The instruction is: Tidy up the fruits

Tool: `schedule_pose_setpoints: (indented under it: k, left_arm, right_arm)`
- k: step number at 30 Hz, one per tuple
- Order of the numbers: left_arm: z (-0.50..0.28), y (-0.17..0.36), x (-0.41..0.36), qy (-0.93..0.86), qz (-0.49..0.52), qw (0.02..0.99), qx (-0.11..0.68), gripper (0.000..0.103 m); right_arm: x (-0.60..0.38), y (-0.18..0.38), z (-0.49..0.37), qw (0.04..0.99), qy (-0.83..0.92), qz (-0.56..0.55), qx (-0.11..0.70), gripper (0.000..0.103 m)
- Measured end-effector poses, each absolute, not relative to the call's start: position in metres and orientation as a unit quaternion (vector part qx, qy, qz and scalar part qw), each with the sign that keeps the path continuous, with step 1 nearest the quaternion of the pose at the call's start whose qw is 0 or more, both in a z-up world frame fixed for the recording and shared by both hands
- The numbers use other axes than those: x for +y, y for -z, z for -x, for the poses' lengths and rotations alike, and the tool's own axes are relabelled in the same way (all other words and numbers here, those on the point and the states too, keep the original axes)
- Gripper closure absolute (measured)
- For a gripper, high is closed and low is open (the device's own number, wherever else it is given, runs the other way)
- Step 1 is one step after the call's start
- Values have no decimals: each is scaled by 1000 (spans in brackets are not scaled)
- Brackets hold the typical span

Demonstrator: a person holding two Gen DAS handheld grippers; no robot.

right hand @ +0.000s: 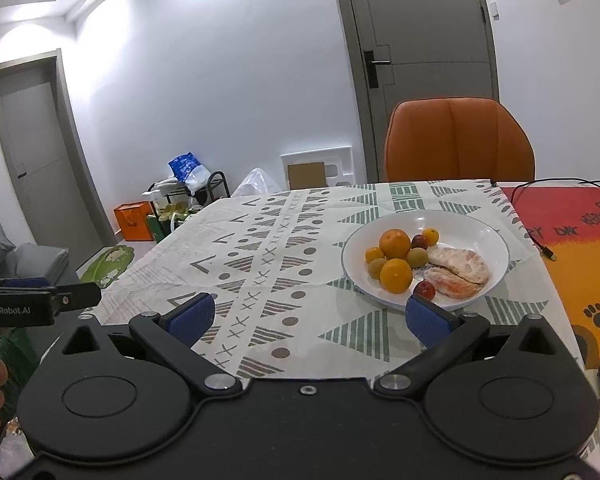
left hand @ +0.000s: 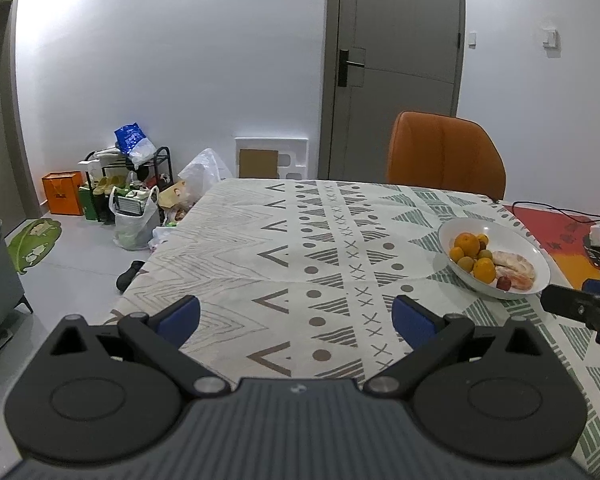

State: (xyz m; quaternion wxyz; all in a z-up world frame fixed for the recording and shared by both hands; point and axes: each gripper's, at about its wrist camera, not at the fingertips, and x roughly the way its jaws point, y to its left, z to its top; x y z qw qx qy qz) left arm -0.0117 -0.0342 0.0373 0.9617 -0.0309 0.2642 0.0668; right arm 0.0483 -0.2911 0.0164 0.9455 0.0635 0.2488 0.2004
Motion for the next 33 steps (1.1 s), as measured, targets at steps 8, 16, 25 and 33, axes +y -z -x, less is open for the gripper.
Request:
schedule_pose_setpoints:
  k: [8, 16, 25, 33]
  left_arm:
    - [12, -38, -30, -68, 34, 962, 264, 2]
    - [12, -37, -32, -67, 32, 961, 266, 2]
    - [13, -36, -34, -67, 31, 961, 267, 2]
    - [12, -35, -34, -67, 30, 960, 269, 2]
  right_arm:
    - [-290, -15, -49, 946, -200, -65, 249, 0]
    - [-290, -14, -49, 946, -199, -66, 249, 0]
    - [-290, -14, -49, 945, -199, -67, 250, 0]
    - [-291, -13, -50, 945, -196, -69, 251, 0]
